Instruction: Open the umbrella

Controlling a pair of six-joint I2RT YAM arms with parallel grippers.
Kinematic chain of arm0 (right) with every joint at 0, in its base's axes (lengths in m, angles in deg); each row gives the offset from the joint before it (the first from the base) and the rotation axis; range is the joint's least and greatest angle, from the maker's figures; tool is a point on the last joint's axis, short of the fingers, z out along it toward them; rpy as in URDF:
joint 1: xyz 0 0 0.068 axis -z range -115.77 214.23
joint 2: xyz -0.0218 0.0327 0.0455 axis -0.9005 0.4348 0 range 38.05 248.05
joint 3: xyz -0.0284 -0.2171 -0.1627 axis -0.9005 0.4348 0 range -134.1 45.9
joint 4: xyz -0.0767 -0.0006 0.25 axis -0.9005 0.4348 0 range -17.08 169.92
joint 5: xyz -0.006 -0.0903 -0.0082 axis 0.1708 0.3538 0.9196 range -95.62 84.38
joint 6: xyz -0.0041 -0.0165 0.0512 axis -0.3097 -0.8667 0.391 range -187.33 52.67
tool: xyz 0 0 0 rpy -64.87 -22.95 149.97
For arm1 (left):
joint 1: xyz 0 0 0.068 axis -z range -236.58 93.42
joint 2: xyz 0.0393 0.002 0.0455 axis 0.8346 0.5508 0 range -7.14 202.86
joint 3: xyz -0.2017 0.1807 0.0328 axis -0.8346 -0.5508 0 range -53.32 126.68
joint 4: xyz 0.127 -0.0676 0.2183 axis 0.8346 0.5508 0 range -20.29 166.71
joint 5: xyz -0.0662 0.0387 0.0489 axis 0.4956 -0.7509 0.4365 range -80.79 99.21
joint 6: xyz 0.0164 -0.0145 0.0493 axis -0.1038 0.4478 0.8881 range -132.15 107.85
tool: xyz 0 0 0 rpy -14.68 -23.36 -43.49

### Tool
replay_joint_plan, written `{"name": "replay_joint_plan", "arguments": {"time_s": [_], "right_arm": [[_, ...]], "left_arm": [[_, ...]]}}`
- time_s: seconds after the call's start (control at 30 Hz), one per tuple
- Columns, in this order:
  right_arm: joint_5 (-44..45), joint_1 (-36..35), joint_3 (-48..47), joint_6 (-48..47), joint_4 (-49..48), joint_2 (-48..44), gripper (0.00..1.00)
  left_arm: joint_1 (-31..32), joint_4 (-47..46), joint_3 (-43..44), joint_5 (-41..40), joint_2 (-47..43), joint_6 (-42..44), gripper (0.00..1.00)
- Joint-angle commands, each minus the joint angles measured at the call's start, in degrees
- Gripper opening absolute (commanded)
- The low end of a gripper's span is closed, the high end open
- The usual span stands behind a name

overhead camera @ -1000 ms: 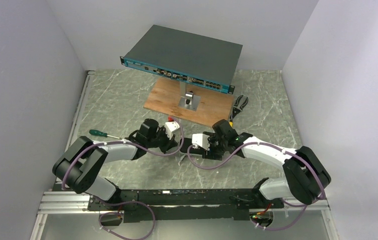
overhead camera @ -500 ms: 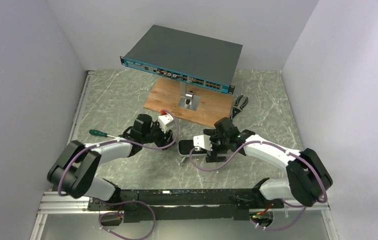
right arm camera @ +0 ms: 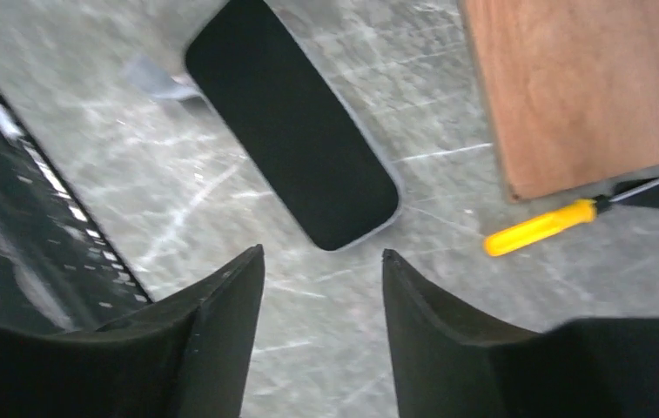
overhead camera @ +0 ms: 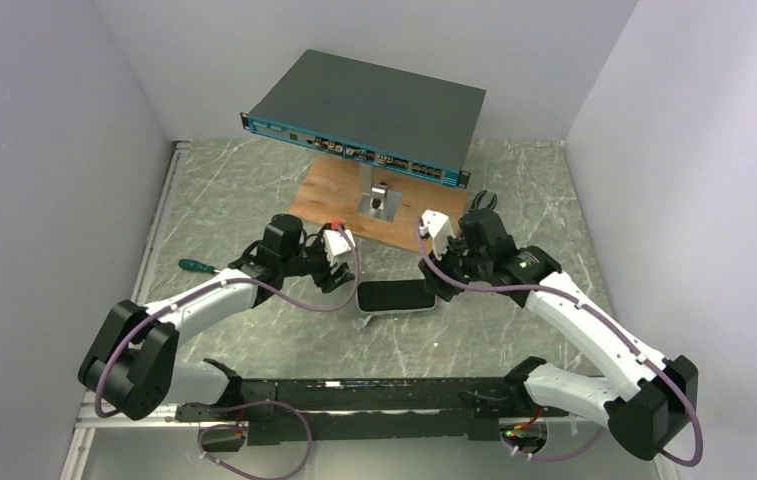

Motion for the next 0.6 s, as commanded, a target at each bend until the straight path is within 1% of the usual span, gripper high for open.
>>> {"name": "replay_joint_plan", "arguments": {"time_s": [0.0, 0.03, 0.1, 0.13, 0.17, 0.23, 0.33, 0.37, 0.4, 0.47, 0.57], "right_arm": [[-5.48, -0.59, -0.7, 16.24, 1.93, -1.56, 0.49], [-4.17, -0.9, 0.16, 17.17, 0.77, -1.79, 0.44], [-3.68, -1.28, 3.02, 21.65, -3.12, -2.39, 0.27], [-5.91, -1.44, 4.23, 23.09, -4.52, -2.27, 0.22], [-7.77, -1.96, 5.23, 24.97, -5.68, -1.63, 0.19], [-9.36, -2.16, 7.66, 28.83, -7.4, 0.8, 0.13], [-13.16, -1.72, 12.68, 29.99, -10.46, 2.8, 0.03], [-13.44, -1.58, 13.93, 30.82, -11.47, 3.41, 0.0], [-13.61, -1.58, 15.36, 31.61, -13.01, 3.72, 0.0], [-10.25, -1.55, 16.77, 33.07, -14.66, 4.79, 0.0], [-7.96, -1.5, 16.67, 32.88, -16.96, 9.1, 0.0]], "left_arm": [[2.59, 3.12, 1.11, 5.72, 0.93, 11.93, 0.66], [3.17, 3.29, 1.96, 4.65, 1.75, 12.41, 0.62], [3.62, 3.71, 3.98, 2.56, 4.78, 12.66, 0.51], [3.67, 3.65, 5.18, 1.47, 6.28, 12.22, 0.47], [3.65, 3.74, 6.34, 0.81, 7.76, 11.64, 0.44], [3.65, 4.1, 8.62, 0.49, 10.03, 11.12, 0.42], [4.17, 2.57, 9.47, -0.79, 12.14, 10.11, 0.41], [4.42, 1.96, 9.2, -1.45, 12.47, 10.12, 0.41], [4.84, 1.63, 8.85, -1.92, 12.69, 10.35, 0.41], [5.61, 1.8, 8.37, -2.35, 12.81, 10.67, 0.41], [6.78, 3.0, 7.47, -1.19, 13.06, 10.52, 0.41]]}}
